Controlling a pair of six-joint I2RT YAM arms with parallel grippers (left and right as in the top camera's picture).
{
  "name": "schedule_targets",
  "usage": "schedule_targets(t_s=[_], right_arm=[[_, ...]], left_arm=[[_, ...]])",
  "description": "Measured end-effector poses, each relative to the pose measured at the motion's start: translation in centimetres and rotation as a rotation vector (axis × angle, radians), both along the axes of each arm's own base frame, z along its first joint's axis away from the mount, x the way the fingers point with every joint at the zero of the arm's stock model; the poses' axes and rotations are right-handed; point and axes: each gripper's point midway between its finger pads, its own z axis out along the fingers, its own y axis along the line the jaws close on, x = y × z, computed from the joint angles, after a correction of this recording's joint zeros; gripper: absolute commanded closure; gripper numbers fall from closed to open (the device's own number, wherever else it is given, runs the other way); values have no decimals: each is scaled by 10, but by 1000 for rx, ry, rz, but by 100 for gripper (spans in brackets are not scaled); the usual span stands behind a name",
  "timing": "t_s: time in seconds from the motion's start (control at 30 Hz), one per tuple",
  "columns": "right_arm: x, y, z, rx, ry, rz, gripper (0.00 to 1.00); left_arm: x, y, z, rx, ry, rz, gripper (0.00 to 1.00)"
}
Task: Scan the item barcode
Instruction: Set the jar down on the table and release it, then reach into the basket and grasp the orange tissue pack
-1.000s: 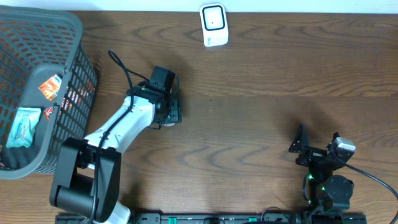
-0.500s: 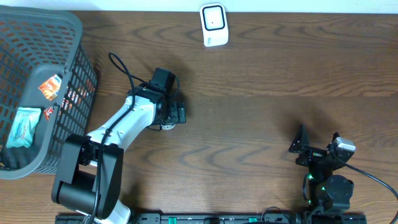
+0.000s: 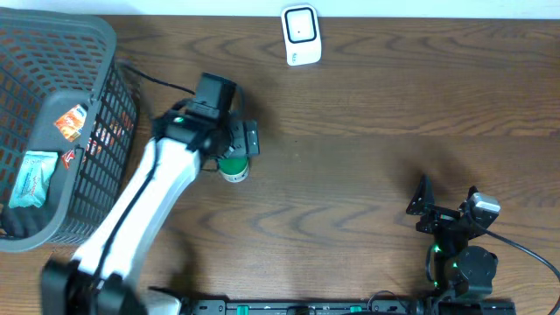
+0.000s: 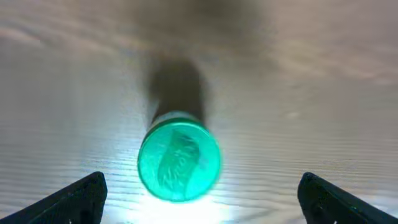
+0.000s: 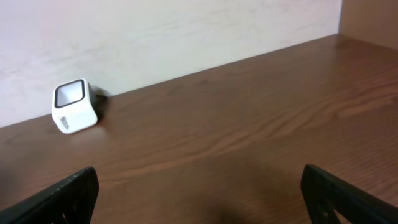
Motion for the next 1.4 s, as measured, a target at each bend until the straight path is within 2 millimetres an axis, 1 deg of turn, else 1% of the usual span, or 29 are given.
schedule_targets(t_s=[0.07,0.13,0.23,0.33,0.37,0.43,0.5,0.53,0.57,0.67,0.77,0.87,1.03,1.13,1.3,1.4], right_arm=[[0,0,0,0,0,0,1],[0,0,0,0,0,0,1],[0,0,0,0,0,0,1],[0,0,0,0,0,0,1],[0,0,0,0,0,0,1],[0,0,0,0,0,0,1],[0,0,0,0,0,0,1],[0,0,0,0,0,0,1],[0,0,0,0,0,0,1],[0,0,0,0,0,0,1],[0,0,0,0,0,0,1],[0,0,0,0,0,0,1],[0,0,0,0,0,0,1],[0,0,0,0,0,0,1],[0,0,0,0,0,0,1],[0,0,0,0,0,0,1]], left_arm=[[-2,4,29,-15,-62,4,2],[-4,13,55,-29,-121,18,2],[-4,39,100,-47,-242,76,2],[-6,77,135,-41,-338,174,2],[-7,92,143,-37,-362,216,2],[-11,123,151,-20,-388,308,2],[-18,158,151,5,-384,415,2],[-20,169,150,14,-379,448,2],[-23,184,148,26,-370,494,2],[-33,222,143,52,-348,605,2],[-40,250,136,66,-326,693,2],[-42,274,128,75,-305,761,2],[-31,302,110,79,-276,817,2],[-16,313,97,78,-269,821,2],[6,326,67,69,-226,820,2],[18,334,41,63,-182,820,2]])
